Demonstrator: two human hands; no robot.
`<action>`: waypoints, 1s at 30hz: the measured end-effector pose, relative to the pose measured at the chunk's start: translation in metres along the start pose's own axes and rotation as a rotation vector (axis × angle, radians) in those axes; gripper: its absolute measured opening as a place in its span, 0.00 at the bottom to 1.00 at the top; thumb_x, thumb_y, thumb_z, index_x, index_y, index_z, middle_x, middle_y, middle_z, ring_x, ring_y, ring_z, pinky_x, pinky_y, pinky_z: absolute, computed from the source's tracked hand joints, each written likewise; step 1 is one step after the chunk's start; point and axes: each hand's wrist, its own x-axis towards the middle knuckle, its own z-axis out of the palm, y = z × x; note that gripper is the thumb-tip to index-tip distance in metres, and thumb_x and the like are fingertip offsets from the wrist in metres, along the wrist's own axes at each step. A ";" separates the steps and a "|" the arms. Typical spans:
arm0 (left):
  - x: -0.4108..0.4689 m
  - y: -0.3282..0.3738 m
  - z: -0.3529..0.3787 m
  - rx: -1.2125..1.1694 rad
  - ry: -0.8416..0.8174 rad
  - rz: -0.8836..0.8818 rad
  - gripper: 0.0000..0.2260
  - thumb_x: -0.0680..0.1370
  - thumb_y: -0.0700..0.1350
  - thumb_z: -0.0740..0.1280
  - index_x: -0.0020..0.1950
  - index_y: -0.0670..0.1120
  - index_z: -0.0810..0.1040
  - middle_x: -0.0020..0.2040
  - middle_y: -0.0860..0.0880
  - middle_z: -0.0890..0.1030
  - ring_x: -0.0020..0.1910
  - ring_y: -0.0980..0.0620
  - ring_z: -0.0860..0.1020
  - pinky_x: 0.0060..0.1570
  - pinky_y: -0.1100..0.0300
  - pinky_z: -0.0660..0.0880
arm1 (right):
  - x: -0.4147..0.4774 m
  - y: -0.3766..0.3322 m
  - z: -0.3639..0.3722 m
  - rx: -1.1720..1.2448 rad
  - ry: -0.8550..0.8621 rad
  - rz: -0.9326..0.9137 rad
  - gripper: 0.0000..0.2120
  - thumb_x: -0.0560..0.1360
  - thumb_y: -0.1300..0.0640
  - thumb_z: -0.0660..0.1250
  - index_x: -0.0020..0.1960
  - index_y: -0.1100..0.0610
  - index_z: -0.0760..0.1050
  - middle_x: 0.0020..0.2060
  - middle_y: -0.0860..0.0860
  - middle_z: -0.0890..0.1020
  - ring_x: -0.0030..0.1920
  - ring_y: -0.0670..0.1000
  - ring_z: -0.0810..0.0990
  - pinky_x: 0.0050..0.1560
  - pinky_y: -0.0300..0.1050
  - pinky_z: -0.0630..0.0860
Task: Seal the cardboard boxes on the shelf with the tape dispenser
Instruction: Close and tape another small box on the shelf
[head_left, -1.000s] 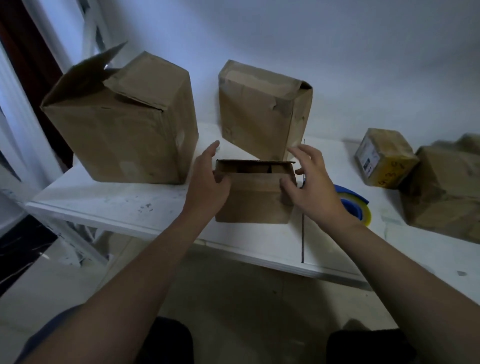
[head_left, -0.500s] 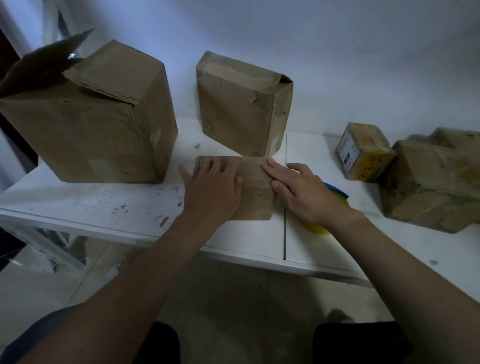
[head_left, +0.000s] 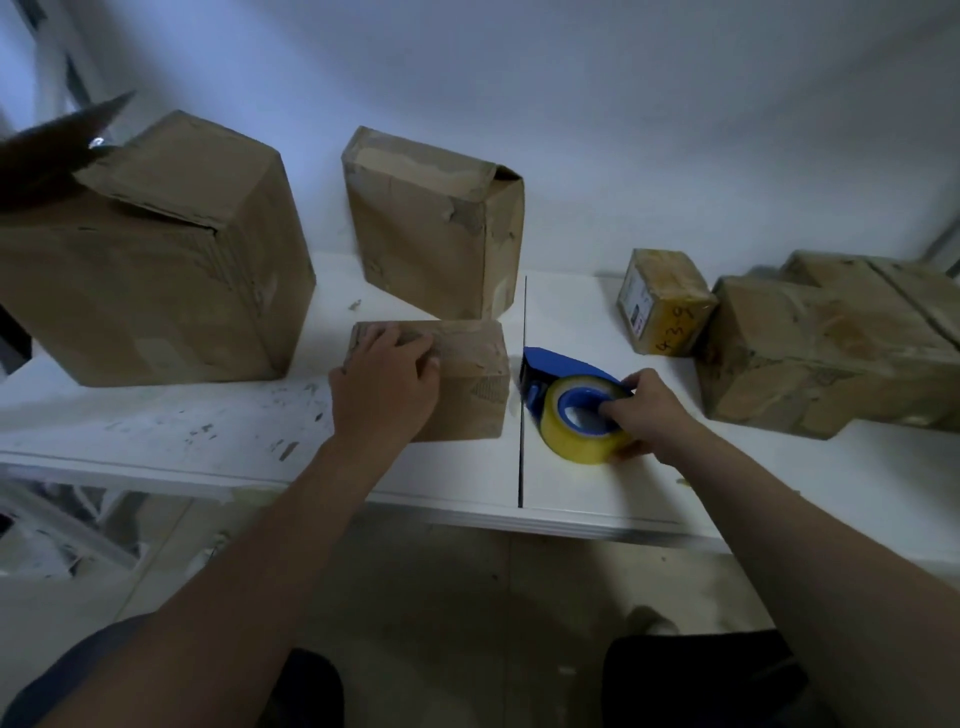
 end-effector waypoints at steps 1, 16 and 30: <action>0.000 0.000 0.000 -0.003 0.005 0.003 0.18 0.83 0.53 0.58 0.71 0.54 0.75 0.74 0.49 0.70 0.76 0.47 0.62 0.66 0.39 0.66 | -0.001 -0.002 0.000 0.076 -0.012 0.027 0.21 0.75 0.61 0.73 0.61 0.56 0.65 0.54 0.58 0.75 0.52 0.60 0.79 0.44 0.62 0.83; 0.009 0.002 0.003 -0.100 -0.057 0.051 0.18 0.82 0.56 0.61 0.72 0.57 0.74 0.74 0.54 0.70 0.75 0.48 0.64 0.69 0.40 0.64 | -0.027 -0.082 -0.009 0.399 0.122 -0.553 0.39 0.71 0.74 0.68 0.73 0.39 0.71 0.59 0.46 0.80 0.51 0.52 0.82 0.44 0.54 0.85; 0.035 -0.012 -0.009 -0.310 -0.035 -0.052 0.21 0.81 0.61 0.52 0.57 0.54 0.82 0.54 0.51 0.82 0.56 0.46 0.77 0.60 0.39 0.73 | -0.007 -0.098 0.027 0.153 0.053 -0.936 0.36 0.71 0.76 0.66 0.71 0.45 0.74 0.62 0.49 0.76 0.61 0.43 0.74 0.56 0.29 0.73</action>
